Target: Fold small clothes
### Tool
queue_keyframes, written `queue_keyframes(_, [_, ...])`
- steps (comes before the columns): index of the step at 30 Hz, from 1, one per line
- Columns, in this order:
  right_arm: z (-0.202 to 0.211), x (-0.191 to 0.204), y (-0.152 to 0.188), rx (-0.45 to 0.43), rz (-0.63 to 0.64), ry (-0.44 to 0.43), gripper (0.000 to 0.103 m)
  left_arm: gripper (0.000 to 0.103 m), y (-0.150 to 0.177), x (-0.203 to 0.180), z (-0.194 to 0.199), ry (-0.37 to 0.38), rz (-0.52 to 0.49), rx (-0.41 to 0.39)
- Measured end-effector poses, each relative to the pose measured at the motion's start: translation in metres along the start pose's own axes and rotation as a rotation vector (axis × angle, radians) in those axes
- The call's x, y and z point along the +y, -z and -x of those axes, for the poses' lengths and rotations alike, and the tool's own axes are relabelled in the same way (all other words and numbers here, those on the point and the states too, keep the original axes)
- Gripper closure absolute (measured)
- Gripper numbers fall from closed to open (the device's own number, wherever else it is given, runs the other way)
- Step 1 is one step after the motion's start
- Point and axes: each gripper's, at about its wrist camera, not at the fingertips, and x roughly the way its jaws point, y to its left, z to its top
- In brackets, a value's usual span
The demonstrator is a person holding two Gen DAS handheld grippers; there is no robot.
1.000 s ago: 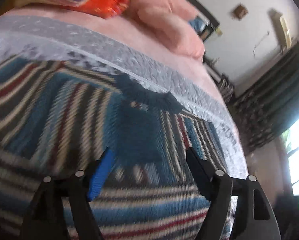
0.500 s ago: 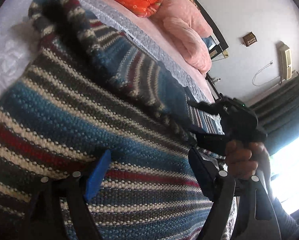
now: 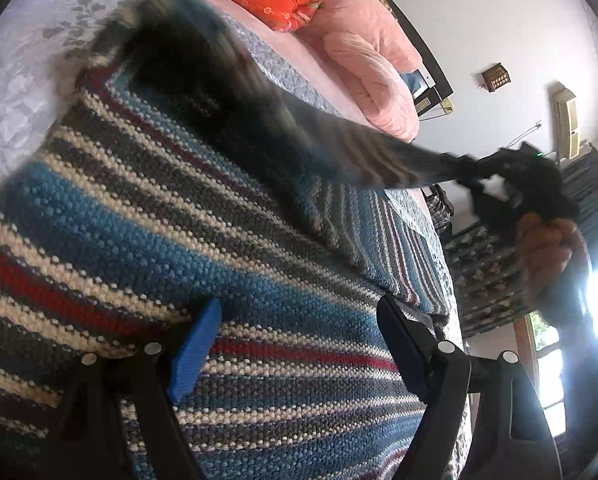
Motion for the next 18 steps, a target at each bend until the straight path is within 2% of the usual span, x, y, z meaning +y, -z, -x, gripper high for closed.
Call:
queue_keyframes(4, [0.039,-0.004,-0.017,-0.049,0.038,0.056,0.096,0.023,-0.001,0.0,0.0,0.002,0.001,0.003])
queue_keyframes(7, [0.056,-0.021,-0.018,-0.062,0.039,0.083,0.096,0.023,-0.002,-0.001,0.001,-0.001,-0.004,0.006])
queue_keyframes(12, [0.057,-0.057,-0.002,-0.048,0.014,0.094,0.096,0.023,-0.003,-0.001,0.002,-0.002,-0.008,0.009])
queue_keyframes(18, [0.033,-0.098,0.016,-0.022,-0.024,0.123,0.096,0.023,-0.003,-0.003,0.001,-0.005,-0.015,0.016])
